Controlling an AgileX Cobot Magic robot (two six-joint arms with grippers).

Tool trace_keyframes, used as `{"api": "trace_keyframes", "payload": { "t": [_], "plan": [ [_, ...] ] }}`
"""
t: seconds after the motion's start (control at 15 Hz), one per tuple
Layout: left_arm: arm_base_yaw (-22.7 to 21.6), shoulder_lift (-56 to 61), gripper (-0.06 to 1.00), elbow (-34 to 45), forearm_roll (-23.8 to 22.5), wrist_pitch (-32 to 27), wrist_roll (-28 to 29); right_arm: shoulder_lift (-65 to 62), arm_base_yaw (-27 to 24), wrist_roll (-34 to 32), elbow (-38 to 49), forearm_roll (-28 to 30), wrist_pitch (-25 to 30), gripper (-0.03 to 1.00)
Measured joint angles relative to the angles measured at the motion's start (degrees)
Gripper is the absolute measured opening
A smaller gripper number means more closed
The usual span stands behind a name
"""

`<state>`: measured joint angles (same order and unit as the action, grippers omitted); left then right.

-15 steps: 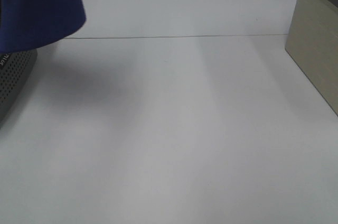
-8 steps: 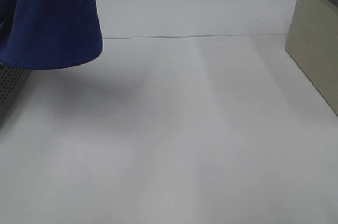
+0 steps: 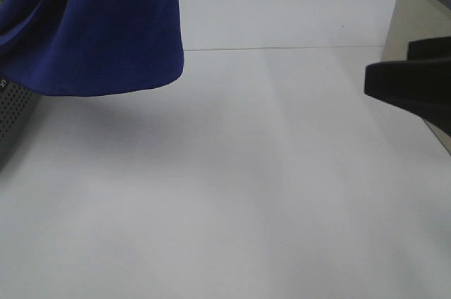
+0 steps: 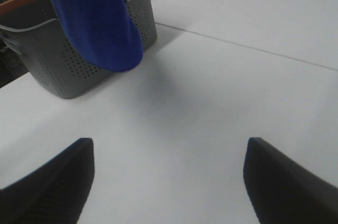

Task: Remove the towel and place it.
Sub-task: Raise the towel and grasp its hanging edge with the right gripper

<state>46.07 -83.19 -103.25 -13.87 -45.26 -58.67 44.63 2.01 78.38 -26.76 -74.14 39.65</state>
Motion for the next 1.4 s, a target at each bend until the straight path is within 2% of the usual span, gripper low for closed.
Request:
{"api": "trace_keyframes", "payload": {
  "t": [0.13, 0.2, 0.27, 0.33, 0.47, 0.53, 0.67, 0.73, 1.13, 1.4],
  "plan": [
    [1.32, -0.8, 0.0, 0.0, 0.97, 0.0, -0.11, 9.91, 0.0, 18.79, 0.0, -14.5, 4.13, 0.76],
    [1.49, -1.32, 0.0, 0.0, 1.66, 0.0, -0.11, 14.61, 0.0, 26.18, -0.34, -20.28, 7.16, 0.76],
    [1.6, -1.89, 0.0, 0.0, 2.35, 0.0, -0.11, 19.19, 0.0, 32.89, -0.74, -23.55, 10.2, 0.76],
    [1.6, -2.23, 0.0, 0.0, 2.98, 0.0, -0.11, 24.06, 0.11, 36.61, -1.43, -24.35, 11.86, 0.76],
    [1.6, -2.69, 0.0, 0.0, 3.67, 0.06, -0.11, 30.08, 2.01, 38.56, -3.38, -24.98, 12.61, 0.76],
    [1.6, -3.04, 0.0, 0.0, 3.78, 0.23, -0.11, 33.29, 4.7, 39.48, -4.81, -25.27, 12.61, 0.76],
    [1.6, -3.44, 0.0, 0.0, 3.9, 0.74, -0.11, 38.62, 11.17, 40.97, -8.82, -25.27, 8.42, 0.76],
    [1.6, -3.72, 0.0, 0.0, 4.07, 1.15, -0.11, 42.86, 15.3, 41.54, -12.66, -25.27, 3.72, 0.76],
    [1.6, -3.72, 0.0, 0.0, 4.24, 1.15, -0.11, 52.2, 22.63, 43.49, -22.06, -25.32, 2.69, 0.76],
    [1.6, -3.72, 0.0, 0.0, 5.04, 1.15, -0.11, 53.29, 23.89, 43.49, -22.4, -25.32, 2.75, 0.62]
  ]
}}
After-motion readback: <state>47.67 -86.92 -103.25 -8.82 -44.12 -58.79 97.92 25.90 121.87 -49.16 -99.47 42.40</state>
